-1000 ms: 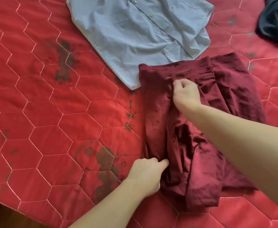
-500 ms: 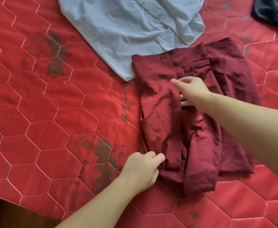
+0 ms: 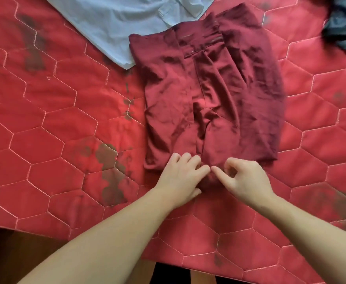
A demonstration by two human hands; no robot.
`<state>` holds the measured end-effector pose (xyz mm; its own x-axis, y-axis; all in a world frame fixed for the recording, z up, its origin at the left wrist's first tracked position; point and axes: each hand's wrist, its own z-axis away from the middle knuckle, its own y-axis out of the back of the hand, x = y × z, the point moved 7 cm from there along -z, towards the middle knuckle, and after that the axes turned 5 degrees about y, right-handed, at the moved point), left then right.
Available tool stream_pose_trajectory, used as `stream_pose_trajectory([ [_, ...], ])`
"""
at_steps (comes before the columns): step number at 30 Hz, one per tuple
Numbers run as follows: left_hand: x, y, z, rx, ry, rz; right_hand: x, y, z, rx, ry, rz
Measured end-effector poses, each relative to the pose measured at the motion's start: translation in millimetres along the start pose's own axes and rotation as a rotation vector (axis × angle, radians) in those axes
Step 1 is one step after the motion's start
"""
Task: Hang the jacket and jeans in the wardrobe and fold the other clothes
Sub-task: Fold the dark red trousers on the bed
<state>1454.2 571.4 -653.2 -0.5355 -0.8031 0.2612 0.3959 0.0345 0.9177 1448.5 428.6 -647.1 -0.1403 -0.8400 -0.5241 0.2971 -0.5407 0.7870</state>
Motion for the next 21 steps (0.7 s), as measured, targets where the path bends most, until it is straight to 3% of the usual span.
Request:
stream_pose_trajectory([
  [4, -5.4, 2.9, -10.8, 0.127, 0.17, 0.139, 35.9, -8.2, 24.0, -0.016, -0.525, -0.193],
  [7, -7.7, 13.9, -14.1, 0.232, 0.28, 0.32, 29.9, -25.8, 31.4, -0.066, -0.749, -0.83],
  [11, -8.6, 35.4, -17.7, 0.325, 0.335, 0.489, 5.8, -16.9, 11.7, -0.194, -0.641, -1.235],
  [14, -12.5, 37.6, -22.4, 0.265, 0.336, 0.558, 2.8, -1.8, -10.0, -0.237, -0.539, -1.433],
  [16, -13.4, 32.8, -26.4, 0.178, 0.328, 0.531, 7.5, -3.0, -17.2, -0.256, -0.563, -1.475],
  [21, 0.3, 21.7, -34.8, 0.119, 0.21, 0.255, 45.0, -18.2, -16.6, -0.099, -0.74, -1.332],
])
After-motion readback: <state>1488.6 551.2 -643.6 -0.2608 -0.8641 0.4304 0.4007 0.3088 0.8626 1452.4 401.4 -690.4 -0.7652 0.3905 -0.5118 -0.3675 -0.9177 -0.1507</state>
